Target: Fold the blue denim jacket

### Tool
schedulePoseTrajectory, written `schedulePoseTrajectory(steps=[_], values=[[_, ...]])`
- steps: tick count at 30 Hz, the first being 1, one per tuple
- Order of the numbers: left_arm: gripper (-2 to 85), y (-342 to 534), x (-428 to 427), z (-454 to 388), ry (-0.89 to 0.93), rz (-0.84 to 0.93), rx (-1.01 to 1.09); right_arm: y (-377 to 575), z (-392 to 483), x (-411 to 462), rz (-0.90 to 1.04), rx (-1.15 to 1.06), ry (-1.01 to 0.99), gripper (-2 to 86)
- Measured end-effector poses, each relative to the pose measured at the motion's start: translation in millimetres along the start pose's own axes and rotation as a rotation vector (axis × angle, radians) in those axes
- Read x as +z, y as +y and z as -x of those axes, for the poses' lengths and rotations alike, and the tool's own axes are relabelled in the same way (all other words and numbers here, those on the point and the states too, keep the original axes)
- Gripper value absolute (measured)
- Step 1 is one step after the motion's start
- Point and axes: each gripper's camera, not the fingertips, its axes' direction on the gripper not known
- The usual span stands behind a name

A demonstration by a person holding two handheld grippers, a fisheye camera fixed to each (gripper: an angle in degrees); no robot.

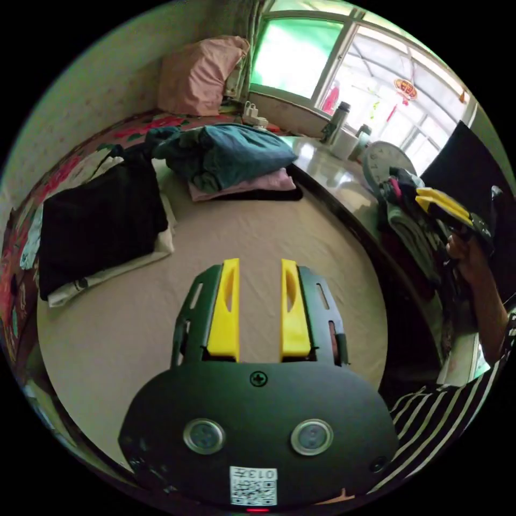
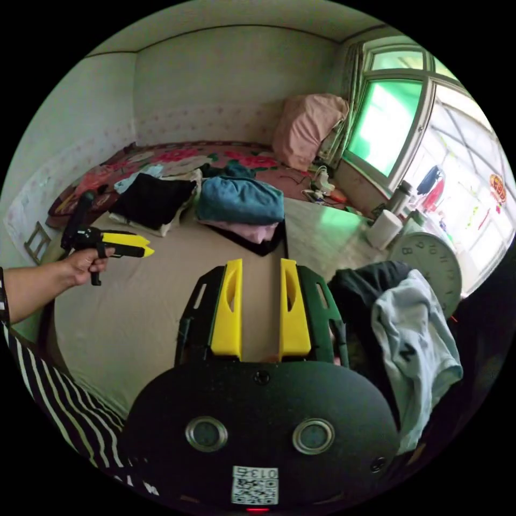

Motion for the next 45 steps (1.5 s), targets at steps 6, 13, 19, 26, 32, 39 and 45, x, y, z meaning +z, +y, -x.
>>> schedulePoseTrajectory(steps=[6,13,19,26,32,39,45], values=[[14.6,-67.0,-14.0,77.5,0.018,-0.061,-0.053,-100.3,-24.9,88.8,-0.01,0.007,-0.052,12.0],[19.7,-137.6,2.5,148.1,0.143,-0.017,-0.13,-230.8,-74.3,246.5,0.139,0.071,-0.201,13.1],[17.7,-134.3,11.5,187.7,0.143,0.04,-0.156,-272.9,-97.6,316.8,0.24,0.204,-0.427,8.9],[12.3,-104.7,-39.2,198.3,0.06,0.037,-0.093,-298.6,-64.3,291.2,0.186,0.102,-0.374,3.3],[11.2,-45.2,-174.1,216.1,0.13,-0.275,-0.048,-319.8,-51.0,149.5,-0.256,0.094,-0.617,2.5],[11.3,116.6,-357.8,190.8,0.1,-0.54,0.284,-280.0,45.1,-36.6,-0.523,-0.175,-0.564,2.3],[11.3,283.9,-366.2,202.2,0.076,-0.329,0.192,-194.2,175.1,-71.8,-0.325,-0.177,-0.507,2.4]])
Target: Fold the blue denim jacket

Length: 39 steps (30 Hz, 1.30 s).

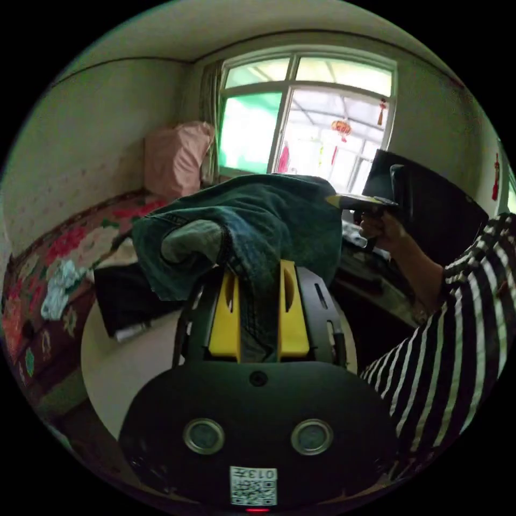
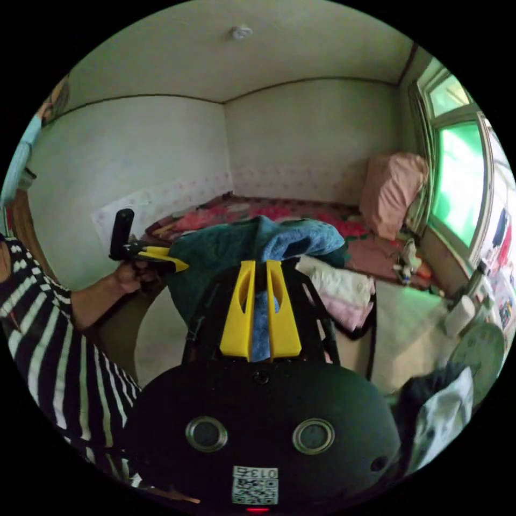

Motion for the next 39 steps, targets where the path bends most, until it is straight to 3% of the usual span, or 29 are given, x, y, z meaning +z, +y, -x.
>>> schedulePoseTrajectory(steps=[4,6,9,14,18,22,24,28,30,33,35,39], values=[[11.4,100.1,5.7,1.2,-0.019,0.157,-0.148,60.9,68.8,62.2,0.221,0.142,0.032,2.4],[11.8,158.1,3.9,3.4,-0.018,0.205,-0.186,71.9,97.9,77.4,0.239,0.142,0.006,2.5],[12.2,217.2,-23.7,23.0,0.059,0.174,-0.376,67.5,151.1,92.4,0.257,0.049,-0.042,2.7],[13.7,271.6,-70.4,31.0,0.007,0.325,-0.466,55.2,260.4,113.7,0.227,-0.33,-0.14,3.6],[9.5,333.4,-127.9,38.9,0.11,0.347,-0.552,58.6,318.4,137.1,0.273,-0.498,-0.19,4.8],[13.7,366.5,-194.8,42.7,-0.037,0.154,-0.717,72.3,370.1,162.9,0.287,-0.615,-0.308,6.7],[18.9,353.1,-204.0,35.8,-0.13,0.139,-0.702,73.6,387.4,170.0,0.314,-0.66,-0.412,7.4],[23.2,311.8,-188.9,26.4,-0.116,0.074,-0.618,66.5,413.4,171.8,0.423,-0.796,-0.653,5.6],[23.2,283.1,-178.1,20.3,-0.057,0.015,-0.552,56.9,406.4,169.3,0.456,-0.766,-0.744,4.1],[22.5,253.1,-161.2,14.1,-0.095,0.077,-0.469,38.8,360.6,164.9,0.373,-0.514,-0.721,4.6],[22.5,238.0,-149.9,12.3,-0.142,0.135,-0.422,41.2,312.5,178.0,0.383,-0.276,-0.496,6.0],[24.0,203.6,-97.6,17.6,-0.197,0.369,-0.269,71.1,273.7,216.8,0.596,-0.093,-0.357,8.5]])
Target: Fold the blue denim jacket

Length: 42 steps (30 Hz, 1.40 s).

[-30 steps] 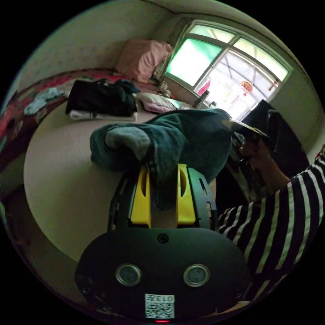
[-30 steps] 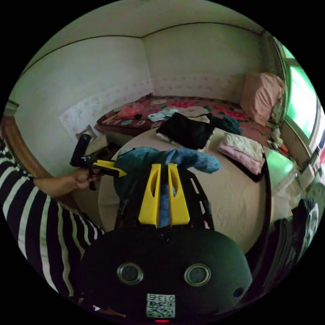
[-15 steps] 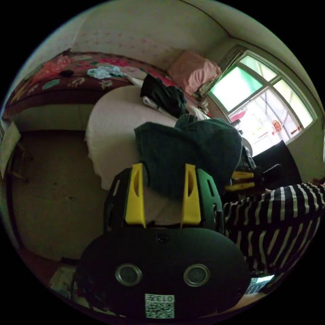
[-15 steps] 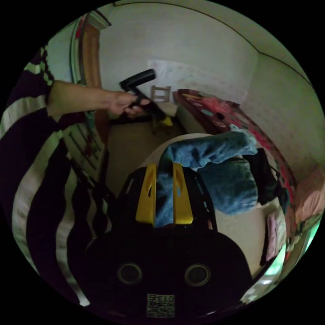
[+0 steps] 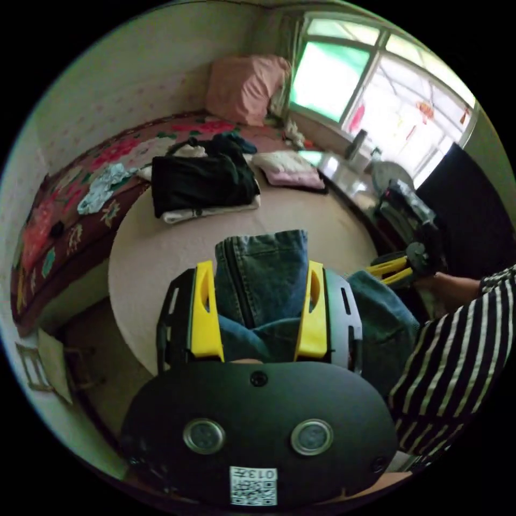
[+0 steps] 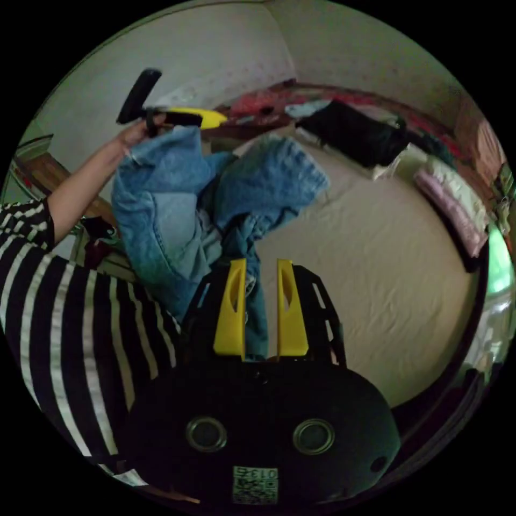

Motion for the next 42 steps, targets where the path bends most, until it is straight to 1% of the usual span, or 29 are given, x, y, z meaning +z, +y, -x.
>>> schedulePoseTrajectory(steps=[1,2,3,4,6,7,8,9,10,11,15,17,18,19,21,22,23,24,26,27,29,30,32,34,37,39,40,42], values=[[24.5,-7.3,9.4,-2.2,0.0,0.052,0.024,1.8,-3.4,16.1,0.064,0.023,-0.04,9.0],[25.4,-20.2,28.1,-8.2,0.023,0.149,0.065,2.2,0.4,31.9,0.117,0.016,-0.07,9.6],[25.8,-29.9,46.8,-17.8,0.045,0.23,0.114,1.8,4.6,39.5,0.14,0.002,-0.082,9.9],[26.0,-33.4,56.3,-23.9,0.05,0.27,0.143,-0.3,14.6,52.7,0.175,-0.027,-0.102,10.6],[25.0,-38.6,90.6,-47.9,-0.021,0.403,0.246,-5.4,28.3,70.2,0.208,-0.055,-0.11,11.6],[24.2,-37.9,98.0,-52.4,-0.049,0.425,0.261,-8.8,34.1,81.8,0.226,-0.052,-0.101,12.1],[19.6,-34.1,113.6,-58.7,-0.1,0.475,0.278,-11.6,37.8,94.5,0.257,-0.04,-0.109,12.1],[12.1,-28.1,127.4,-61.5,-0.139,0.523,0.285,-12.5,39.3,100.7,0.272,-0.03,-0.108,12.0],[10.0,-25.1,132.0,-61.6,-0.135,0.533,0.281,-12.8,43.2,112.4,0.312,-0.029,-0.098,11.1],[5.6,-18.7,137.6,-59.5,-0.115,0.536,0.26,-12.3,48.8,118.9,0.334,-0.051,-0.073,10.1],[2.8,-6.1,119.9,-43.8,-0.039,0.452,0.181,-13.8,77.4,105.1,0.328,-0.188,-0.012,8.2],[2.2,1.3,99.5,-37.4,-0.038,0.395,0.162,-15.9,95.8,74.3,0.233,-0.245,0.076,7.9],[1.9,8.6,78.7,-30.8,-0.036,0.33,0.127,-17.3,98.3,64.0,0.203,-0.248,0.096,7.8],[1.8,12.9,65.8,-26.7,-0.034,0.287,0.103,-20.5,101.0,43.1,0.159,-0.241,0.144,7.8],[1.6,33.9,5.4,-11.6,-0.02,0.093,0.008,-23.4,103.0,11.3,0.091,-0.238,0.244,7.8],[1.5,40.2,-10.4,-8.5,-0.024,0.044,-0.021,-24.4,103.6,-10.6,0.045,-0.235,0.323,7.8],[1.5,53.5,-40.6,-3.1,-0.028,-0.041,-0.073,-24.7,103.1,-32.8,0.0,-0.226,0.401,7.8],[1.6,67.7,-66.4,-0.3,-0.03,-0.115,-0.115,-24.5,102.5,-44.6,-0.026,-0.217,0.433,7.8],[1.6,88.9,-94.5,-1.5,-0.041,-0.205,-0.159,-20.2,94.6,-90.3,-0.127,-0.141,0.556,7.9],[1.7,102.5,-106.2,-3.5,-0.038,-0.258,-0.188,-18.0,91.9,-101.1,-0.151,-0.115,0.587,7.9],[1.6,121.2,-112.0,-5.0,-0.004,-0.328,-0.243,-7.2,82.0,-132.2,-0.22,-0.022,0.682,8.0],[1.6,130.9,-109.8,-5.2,0.029,-0.356,-0.276,-4.0,79.5,-137.7,-0.237,0.005,0.705,8.0],[1.5,142.5,-105.1,-6.7,0.036,-0.38,-0.323,8.9,73.7,-155.0,-0.308,0.09,0.769,8.1],[1.6,150.1,-101.8,-8.1,0.072,-0.395,-0.36,15.7,73.3,-162.4,-0.324,0.121,0.808,8.1],[1.8,155.2,-99.8,-10.4,0.124,-0.369,-0.398,18.0,76.8,-161.6,-0.314,0.096,0.856,8.1],[2.2,158.4,-87.1,-10.3,0.233,-0.34,-0.434,13.5,81.0,-156.4,-0.311,0.057,0.938,8.1],[2.3,159.8,-83.4,-9.2,0.252,-0.344,-0.446,9.4,82.1,-156.1,-0.351,0.053,0.96,8.1],[2.9,170.1,-58.1,-0.1,0.256,-0.379,-0.53,0.2,78.3,-153.8,-0.423,0.06,0.931,8.1]])
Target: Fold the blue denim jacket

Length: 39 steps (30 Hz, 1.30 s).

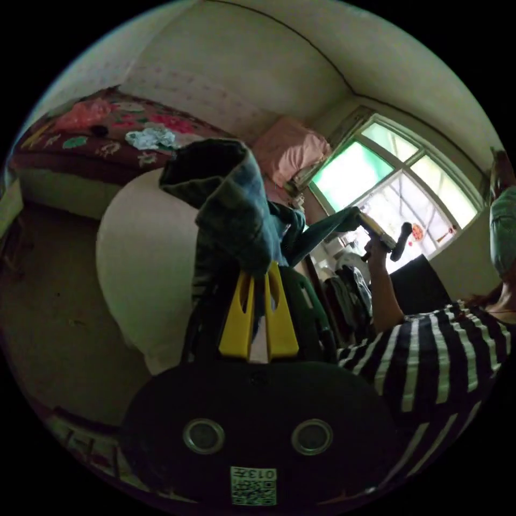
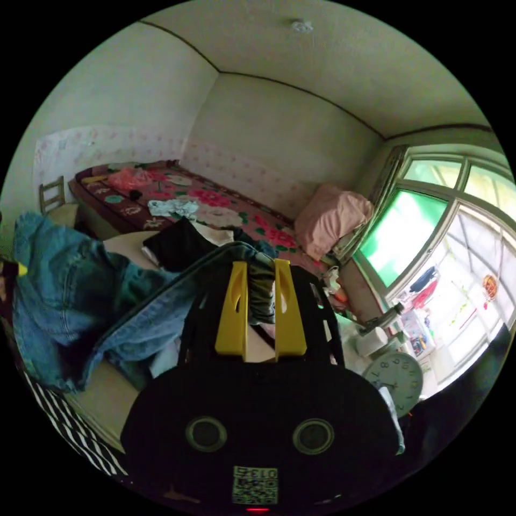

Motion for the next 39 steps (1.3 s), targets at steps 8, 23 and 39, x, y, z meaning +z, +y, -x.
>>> schedulePoseTrajectory(steps=[8,23,39], values=[[7.4,25.0,6.1,56.2,-0.096,-0.046,-0.309,65.7,24.8,29.0,0.256,-0.029,-0.203,8.1],[16.6,-157.1,372.7,-173.8,-0.228,0.652,0.939,242.5,-3.0,67.4,0.755,0.385,-0.592,9.3],[7.0,-273.6,302.1,-26.4,-0.134,0.368,0.279,211.6,-38.2,123.8,0.598,0.374,-0.658,11.4]])
